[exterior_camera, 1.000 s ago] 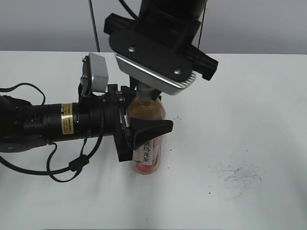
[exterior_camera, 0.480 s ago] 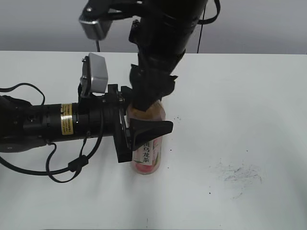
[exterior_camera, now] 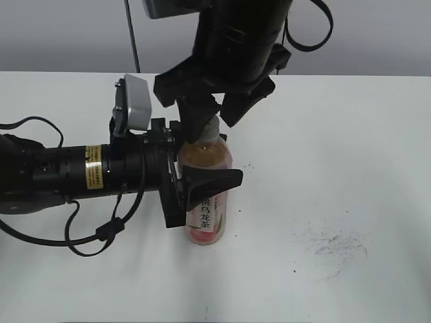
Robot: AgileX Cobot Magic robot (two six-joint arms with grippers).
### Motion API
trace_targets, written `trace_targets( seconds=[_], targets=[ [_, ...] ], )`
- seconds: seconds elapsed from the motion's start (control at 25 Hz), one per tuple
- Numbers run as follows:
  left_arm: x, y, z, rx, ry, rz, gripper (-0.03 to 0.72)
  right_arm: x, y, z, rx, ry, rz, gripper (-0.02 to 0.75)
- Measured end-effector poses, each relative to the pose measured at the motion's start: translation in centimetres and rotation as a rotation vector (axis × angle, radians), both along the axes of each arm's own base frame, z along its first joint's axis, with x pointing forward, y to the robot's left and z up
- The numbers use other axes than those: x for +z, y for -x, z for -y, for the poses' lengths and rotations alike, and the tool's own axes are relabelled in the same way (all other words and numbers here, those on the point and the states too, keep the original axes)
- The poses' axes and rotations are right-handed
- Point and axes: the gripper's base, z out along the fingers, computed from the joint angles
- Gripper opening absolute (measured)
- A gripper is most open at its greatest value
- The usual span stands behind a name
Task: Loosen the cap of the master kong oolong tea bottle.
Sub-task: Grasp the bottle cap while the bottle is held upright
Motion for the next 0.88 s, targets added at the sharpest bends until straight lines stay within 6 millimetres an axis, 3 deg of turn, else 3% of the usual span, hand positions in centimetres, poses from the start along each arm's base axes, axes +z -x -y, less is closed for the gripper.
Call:
trace_targets(
  seconds=[0.2,0.64,0.88],
  targets=[
    [0.0,-0.01,0.0,0.001,0.0,0.0,0.447,0.01,0.11,-0.1,-0.046,-0.014,-0.023,0.419],
    [0.0,0.0,0.0,0.0,0.0,0.0,0.447,0.68,0.39,0.02,-0.059,-0.036,-0.024,0.409],
    [0.0,-0.01,0.0,0.001,0.0,0.0,0.447,0.69,0.43,-0.05,-0.022,-0.039,-0.018,0.281]
  ],
)
